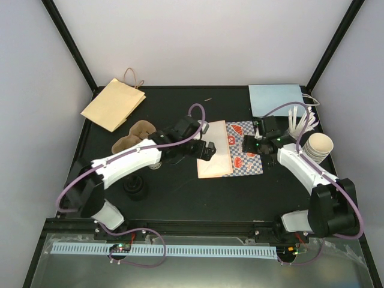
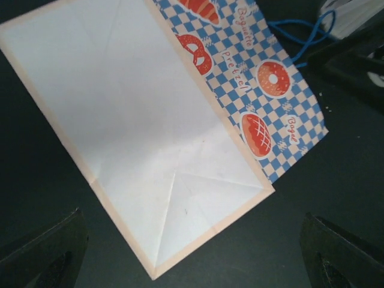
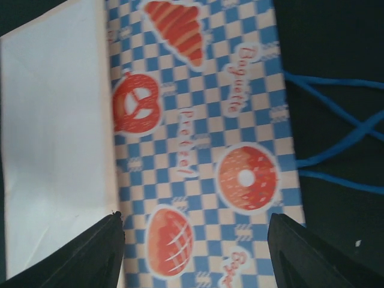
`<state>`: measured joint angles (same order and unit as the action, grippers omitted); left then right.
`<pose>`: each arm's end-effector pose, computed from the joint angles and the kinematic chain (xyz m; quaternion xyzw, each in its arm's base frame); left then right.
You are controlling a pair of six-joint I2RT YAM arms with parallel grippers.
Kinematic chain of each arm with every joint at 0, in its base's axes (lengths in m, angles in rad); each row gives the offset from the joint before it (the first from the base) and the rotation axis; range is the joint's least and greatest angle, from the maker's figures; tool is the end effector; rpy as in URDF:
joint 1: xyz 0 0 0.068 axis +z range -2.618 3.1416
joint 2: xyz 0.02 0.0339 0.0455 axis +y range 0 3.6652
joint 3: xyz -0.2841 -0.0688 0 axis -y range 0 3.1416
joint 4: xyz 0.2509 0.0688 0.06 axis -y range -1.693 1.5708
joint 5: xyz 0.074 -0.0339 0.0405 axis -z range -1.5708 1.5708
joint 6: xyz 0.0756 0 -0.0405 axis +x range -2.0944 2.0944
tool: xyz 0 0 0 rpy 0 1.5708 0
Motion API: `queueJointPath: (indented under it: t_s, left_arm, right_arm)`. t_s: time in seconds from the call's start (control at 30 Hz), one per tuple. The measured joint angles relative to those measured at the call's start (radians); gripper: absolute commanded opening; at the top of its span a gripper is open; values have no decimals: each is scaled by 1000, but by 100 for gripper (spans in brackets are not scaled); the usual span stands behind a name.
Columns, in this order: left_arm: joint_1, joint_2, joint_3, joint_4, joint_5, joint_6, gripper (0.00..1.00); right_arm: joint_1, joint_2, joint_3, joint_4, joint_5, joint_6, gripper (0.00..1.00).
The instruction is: Pack the takeout coffee
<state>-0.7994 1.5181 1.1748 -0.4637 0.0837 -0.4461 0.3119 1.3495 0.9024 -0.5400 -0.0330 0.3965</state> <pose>0.2498 -0.2659 0.2614 0.1783 0.9100 -0.2487 0.2798 0.2774 0.0921 0.2115 0.0358 0.9569 0.1146 0.2643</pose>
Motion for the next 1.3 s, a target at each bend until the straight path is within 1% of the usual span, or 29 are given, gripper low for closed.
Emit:
queueJointPath:
  t_s: [0.13,0.27,0.4,0.57,0.63,0.77,0.87,1.03,1.3]
  left_arm:
    - [-21,114,83,-23,-11,-3,99]
    - [-32,148,100,-17,-6,-10,99]
    - [-32,148,100,-3,3,-19,99]
    - [-32,148,89,9,0,-23,99]
    - [-32,146,69,16,-6,-23,99]
    - [-32,117,12,29,-13,-15,99]
    - [-32,83,-29,58,-11,-1,99]
    - [-32,46,-64,102,-5,16,99]
    - [-32,32,-74,123,-5,34,99]
  right_arm:
    - [-94,17,-33,42,-46,-5,66]
    - [-129,30,-36,56,-56,-8,66]
    - [-129,30,-36,68,-31,3,66]
    - [-131,28,-37,71,52,38,67]
    - [-132,10,-47,78,82,51,69]
    - [-135,-45,-63,90,113,63,69]
    - [-155,-53,-63,101,113,79,68]
    - [-190,-6,-61,93,136,105,65]
    - [-190,92,-24,84,154,143,60]
